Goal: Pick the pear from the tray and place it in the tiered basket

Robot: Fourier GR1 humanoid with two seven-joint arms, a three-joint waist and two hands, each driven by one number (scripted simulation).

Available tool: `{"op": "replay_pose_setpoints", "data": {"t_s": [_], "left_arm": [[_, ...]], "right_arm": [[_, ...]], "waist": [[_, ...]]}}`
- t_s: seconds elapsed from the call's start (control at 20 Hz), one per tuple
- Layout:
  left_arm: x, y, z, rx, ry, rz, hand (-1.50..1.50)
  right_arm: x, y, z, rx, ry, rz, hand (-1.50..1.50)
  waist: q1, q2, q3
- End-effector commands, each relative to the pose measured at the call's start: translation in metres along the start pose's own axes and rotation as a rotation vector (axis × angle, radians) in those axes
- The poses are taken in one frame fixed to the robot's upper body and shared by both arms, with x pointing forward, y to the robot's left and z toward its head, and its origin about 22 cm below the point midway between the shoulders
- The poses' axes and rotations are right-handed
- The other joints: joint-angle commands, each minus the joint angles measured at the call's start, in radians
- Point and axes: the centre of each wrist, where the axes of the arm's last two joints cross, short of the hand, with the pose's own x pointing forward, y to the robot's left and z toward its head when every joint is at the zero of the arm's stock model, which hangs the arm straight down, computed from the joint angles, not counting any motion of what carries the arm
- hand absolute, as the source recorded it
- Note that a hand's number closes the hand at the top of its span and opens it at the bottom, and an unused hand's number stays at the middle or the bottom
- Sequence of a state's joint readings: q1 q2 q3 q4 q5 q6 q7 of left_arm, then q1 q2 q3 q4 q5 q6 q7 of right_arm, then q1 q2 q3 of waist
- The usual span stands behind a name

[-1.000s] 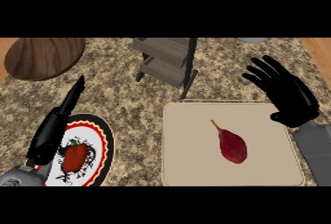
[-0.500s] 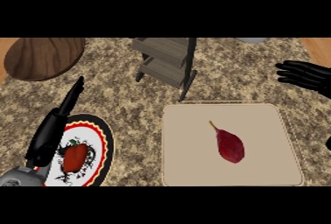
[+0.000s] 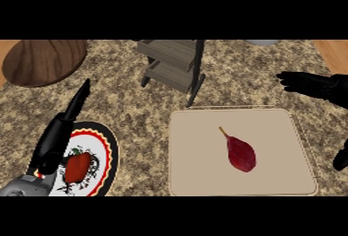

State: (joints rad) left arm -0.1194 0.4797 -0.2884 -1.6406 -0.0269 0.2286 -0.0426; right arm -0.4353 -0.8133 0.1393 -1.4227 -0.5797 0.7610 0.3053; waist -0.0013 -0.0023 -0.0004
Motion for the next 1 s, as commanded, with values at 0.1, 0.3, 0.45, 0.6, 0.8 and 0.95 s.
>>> {"op": "replay_pose_setpoints", "data": {"t_s": [0.1, 0.3, 0.45, 0.6, 0.8, 0.95], "left_arm": [[0.002, 0.006, -0.013, -0.009, 0.01, 0.009, 0.0], [0.009, 0.01, -0.006, 0.0, 0.01, -0.012, 0.0], [0.001, 0.0, 0.007, -0.005, 0.001, -0.007, 0.0], [0.007, 0.005, -0.005, -0.014, -0.003, -0.004, 0.0], [-0.011, 0.015, 0.012, 0.0, -0.004, 0.001, 0.0], [-0.004, 0.016, 0.0, -0.002, -0.003, 0.003, 0.0]], "right_arm": [[0.023, 0.026, -0.018, -0.006, 0.089, 0.055, -1.5], [0.02, 0.053, -0.037, -0.006, 0.161, 0.151, -1.5], [0.025, 0.063, -0.025, 0.002, 0.25, 0.189, -1.5], [0.016, 0.077, -0.044, -0.018, 0.273, 0.193, -1.5], [0.019, 0.068, -0.033, -0.015, 0.291, 0.216, -1.5], [-0.014, 0.074, -0.051, 0.074, 0.302, 0.232, -1.5]], "waist": [[-0.001, 0.001, 0.0], [0.005, 0.001, 0.0], [-0.001, -0.001, 0.0], [0.003, 0.002, 0.0], [0.003, 0.001, 0.0], [0.006, 0.003, 0.001]]}}
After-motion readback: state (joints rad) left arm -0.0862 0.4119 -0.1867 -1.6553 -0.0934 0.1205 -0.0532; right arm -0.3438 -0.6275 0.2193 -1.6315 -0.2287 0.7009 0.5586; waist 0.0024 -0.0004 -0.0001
